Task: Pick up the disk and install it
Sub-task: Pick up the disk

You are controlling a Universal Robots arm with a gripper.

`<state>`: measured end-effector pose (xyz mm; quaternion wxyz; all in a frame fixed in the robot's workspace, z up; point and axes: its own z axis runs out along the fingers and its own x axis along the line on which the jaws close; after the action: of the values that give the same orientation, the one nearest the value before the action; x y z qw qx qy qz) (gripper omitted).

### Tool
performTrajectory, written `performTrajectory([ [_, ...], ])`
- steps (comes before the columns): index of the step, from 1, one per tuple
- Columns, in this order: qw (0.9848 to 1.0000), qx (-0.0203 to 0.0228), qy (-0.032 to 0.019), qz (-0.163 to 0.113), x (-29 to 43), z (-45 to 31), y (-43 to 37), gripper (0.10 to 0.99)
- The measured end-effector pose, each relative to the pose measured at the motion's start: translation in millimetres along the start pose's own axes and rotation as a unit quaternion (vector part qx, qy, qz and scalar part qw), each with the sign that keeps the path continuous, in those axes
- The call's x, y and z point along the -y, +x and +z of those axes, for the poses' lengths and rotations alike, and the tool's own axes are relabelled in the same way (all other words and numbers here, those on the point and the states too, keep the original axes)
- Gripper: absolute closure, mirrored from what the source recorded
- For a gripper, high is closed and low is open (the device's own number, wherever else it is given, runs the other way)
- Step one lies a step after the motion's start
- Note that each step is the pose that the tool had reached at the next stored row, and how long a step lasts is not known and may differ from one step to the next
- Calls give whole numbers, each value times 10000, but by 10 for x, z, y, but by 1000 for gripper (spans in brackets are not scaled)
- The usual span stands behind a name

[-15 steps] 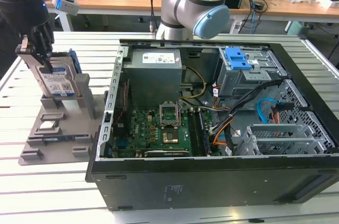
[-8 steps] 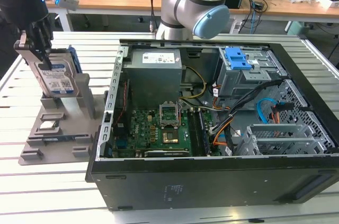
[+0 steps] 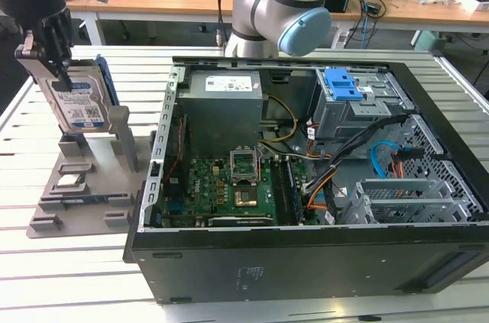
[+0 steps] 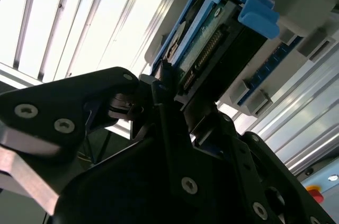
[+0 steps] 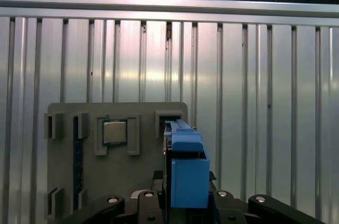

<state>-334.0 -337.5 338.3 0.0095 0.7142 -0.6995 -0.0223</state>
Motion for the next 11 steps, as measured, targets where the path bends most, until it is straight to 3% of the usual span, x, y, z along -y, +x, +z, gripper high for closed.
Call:
performTrajectory([
  [11, 10000, 0, -2, 0, -1, -173, -28, 725],
])
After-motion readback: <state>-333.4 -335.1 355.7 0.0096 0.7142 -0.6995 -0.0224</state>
